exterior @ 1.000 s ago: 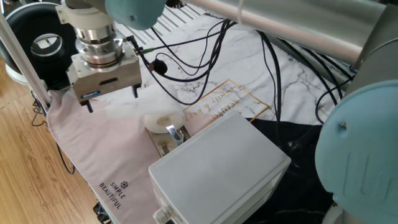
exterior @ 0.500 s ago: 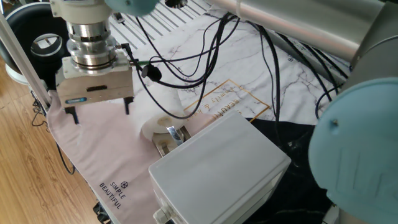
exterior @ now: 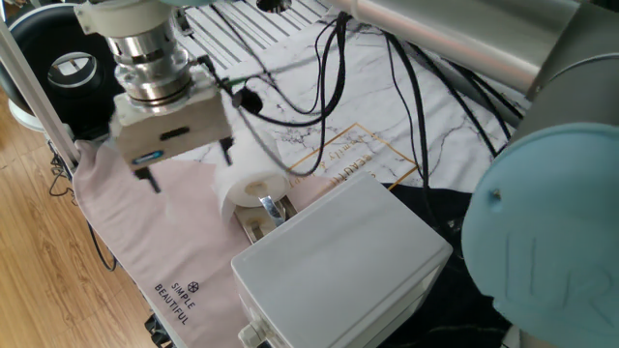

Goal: Take the roll of paper down from the shelf

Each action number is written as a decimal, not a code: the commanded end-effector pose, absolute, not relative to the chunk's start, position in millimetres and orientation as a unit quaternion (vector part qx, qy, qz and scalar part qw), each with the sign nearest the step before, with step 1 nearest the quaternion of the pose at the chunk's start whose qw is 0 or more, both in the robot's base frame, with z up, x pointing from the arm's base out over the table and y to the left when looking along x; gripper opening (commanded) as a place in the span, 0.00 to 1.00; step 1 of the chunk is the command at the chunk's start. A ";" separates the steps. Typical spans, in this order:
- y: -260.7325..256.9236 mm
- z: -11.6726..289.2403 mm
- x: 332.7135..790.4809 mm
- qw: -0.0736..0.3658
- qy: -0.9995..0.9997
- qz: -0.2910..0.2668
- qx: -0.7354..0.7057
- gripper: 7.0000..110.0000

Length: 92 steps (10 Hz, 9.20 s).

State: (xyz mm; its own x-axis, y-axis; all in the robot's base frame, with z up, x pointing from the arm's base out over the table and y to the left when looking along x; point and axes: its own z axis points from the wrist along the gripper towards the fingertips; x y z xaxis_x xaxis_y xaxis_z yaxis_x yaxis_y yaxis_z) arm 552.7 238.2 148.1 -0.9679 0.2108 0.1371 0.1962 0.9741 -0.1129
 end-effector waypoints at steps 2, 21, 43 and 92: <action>214.6 153.6 606.3 -0.030 -0.995 0.089 0.018 0.36; 185.4 167.0 691.2 -0.149 -0.937 0.203 0.243 0.36; 253.9 132.4 497.6 0.187 -0.978 -0.061 -0.065 0.00; 201.0 82.2 527.2 0.094 -0.995 -0.026 -0.031 0.79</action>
